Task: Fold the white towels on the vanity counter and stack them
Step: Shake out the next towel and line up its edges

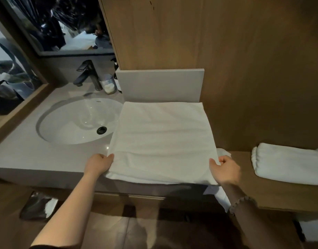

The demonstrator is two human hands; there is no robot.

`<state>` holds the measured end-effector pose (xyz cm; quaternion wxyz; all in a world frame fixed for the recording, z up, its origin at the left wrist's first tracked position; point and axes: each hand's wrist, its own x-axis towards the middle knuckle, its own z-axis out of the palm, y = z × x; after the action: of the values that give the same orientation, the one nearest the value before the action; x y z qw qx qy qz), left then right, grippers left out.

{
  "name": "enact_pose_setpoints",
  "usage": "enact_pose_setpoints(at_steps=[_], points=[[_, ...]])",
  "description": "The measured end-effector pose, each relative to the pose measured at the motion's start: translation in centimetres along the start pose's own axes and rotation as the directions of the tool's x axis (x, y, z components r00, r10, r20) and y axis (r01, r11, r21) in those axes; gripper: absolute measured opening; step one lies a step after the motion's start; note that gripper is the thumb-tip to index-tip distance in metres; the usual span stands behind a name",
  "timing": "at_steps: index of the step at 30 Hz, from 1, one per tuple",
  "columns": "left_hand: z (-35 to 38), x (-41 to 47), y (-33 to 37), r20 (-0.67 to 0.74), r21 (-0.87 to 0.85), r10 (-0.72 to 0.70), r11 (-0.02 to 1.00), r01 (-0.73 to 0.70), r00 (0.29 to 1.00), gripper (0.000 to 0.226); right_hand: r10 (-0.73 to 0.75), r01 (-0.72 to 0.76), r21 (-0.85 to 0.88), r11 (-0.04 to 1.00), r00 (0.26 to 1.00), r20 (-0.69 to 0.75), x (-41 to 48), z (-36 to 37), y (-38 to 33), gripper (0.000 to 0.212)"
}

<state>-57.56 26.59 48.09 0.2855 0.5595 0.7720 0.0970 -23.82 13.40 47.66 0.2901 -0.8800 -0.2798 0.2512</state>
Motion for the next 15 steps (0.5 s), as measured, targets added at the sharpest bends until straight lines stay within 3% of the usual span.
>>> enact_pose_setpoints(at_steps=[6,9,13,15], points=[[0.1,-0.1,-0.5,-0.069,0.031,0.012,0.999,-0.009,0.998,0.05,-0.024,0.025,0.023,0.999,0.999,-0.043,0.2,-0.8,-0.3,0.016],[0.3,-0.4,-0.5,-0.058,-0.056,0.017,0.998,-0.021,0.998,0.046,-0.072,0.07,-0.057,0.996,0.996,-0.044,0.2,-1.1,-0.7,0.012],[-1.0,-1.6,-1.6,0.113,-0.431,0.026,0.902,0.025,0.993,0.03,-0.358,0.326,-0.328,0.887,0.933,-0.041,-0.3,0.7,-4.3,0.048],[-1.8,-2.6,-2.2,0.2,-0.578,0.033,0.811,0.091,0.979,0.027,-0.573,0.594,-0.331,0.733,0.802,0.17,-1.5,4.0,-8.3,0.048]])
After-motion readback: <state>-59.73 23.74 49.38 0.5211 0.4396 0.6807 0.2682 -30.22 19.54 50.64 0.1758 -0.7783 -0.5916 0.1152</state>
